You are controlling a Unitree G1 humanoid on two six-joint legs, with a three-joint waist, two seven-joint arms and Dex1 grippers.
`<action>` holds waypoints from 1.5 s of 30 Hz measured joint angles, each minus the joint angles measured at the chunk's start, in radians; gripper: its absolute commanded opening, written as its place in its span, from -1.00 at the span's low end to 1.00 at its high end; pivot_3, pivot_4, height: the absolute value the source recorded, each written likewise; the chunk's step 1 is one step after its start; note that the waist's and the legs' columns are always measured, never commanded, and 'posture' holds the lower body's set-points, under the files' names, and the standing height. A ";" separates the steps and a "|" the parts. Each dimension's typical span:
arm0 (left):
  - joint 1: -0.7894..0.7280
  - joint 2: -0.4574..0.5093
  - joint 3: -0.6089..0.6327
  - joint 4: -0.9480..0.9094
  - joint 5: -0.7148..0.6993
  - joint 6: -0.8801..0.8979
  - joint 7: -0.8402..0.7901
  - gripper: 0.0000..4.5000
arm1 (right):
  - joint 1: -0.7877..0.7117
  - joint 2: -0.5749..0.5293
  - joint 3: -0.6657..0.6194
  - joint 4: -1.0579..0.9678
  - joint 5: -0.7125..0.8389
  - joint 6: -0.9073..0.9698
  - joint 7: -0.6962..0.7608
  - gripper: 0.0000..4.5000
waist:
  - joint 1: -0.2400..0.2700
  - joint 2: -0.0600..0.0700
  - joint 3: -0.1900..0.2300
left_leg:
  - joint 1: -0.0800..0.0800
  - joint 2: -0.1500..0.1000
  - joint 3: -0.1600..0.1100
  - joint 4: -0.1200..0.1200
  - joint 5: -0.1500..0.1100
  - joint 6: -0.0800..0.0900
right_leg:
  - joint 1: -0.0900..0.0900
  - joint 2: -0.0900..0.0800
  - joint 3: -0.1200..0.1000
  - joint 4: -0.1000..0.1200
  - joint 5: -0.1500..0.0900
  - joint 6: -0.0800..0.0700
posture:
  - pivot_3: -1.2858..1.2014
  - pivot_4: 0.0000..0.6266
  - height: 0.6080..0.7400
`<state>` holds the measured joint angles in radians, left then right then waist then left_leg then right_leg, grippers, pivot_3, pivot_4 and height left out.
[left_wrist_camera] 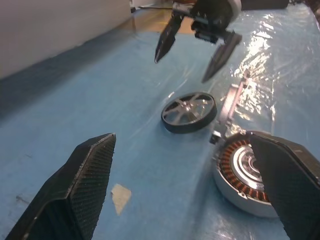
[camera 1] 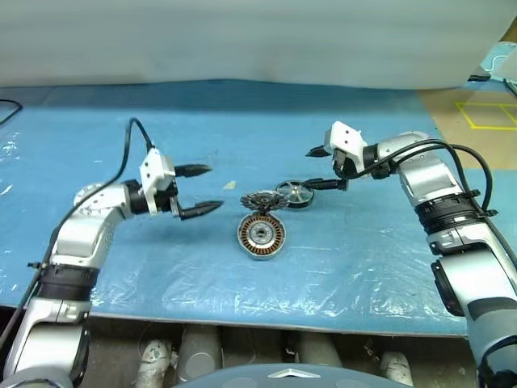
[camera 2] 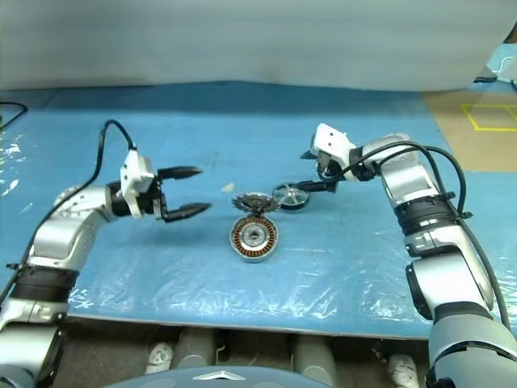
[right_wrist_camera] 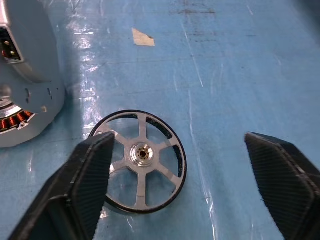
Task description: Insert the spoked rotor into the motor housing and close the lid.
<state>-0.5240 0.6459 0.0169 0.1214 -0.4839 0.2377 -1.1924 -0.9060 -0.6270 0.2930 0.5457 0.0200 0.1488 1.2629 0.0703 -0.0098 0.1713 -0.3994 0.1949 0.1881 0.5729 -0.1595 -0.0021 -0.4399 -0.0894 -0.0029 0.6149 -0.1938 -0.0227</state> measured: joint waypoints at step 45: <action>-0.160 -0.046 -0.062 0.268 0.086 -0.001 -0.177 1.00 | 0.003 0.074 0.058 0.145 -0.191 -0.180 0.046 -0.18 | -0.001 0.000 0.001 | -0.005 0.004 -0.003 0.004 0.000 0.000 | -0.002 0.001 -0.005 0.004 -0.001 -0.002 | 0.03 -0.52 1.00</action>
<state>-0.6845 0.5999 -0.0454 0.3897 -0.3974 0.2370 -1.3694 -0.9032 -0.5526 0.3510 0.6907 -0.1712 -0.0309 1.3085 0.0698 -0.0099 0.1720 -0.4043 0.1985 0.1855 0.5766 -0.1595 -0.0021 -0.4422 -0.0887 -0.0081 0.6185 -0.1949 -0.0247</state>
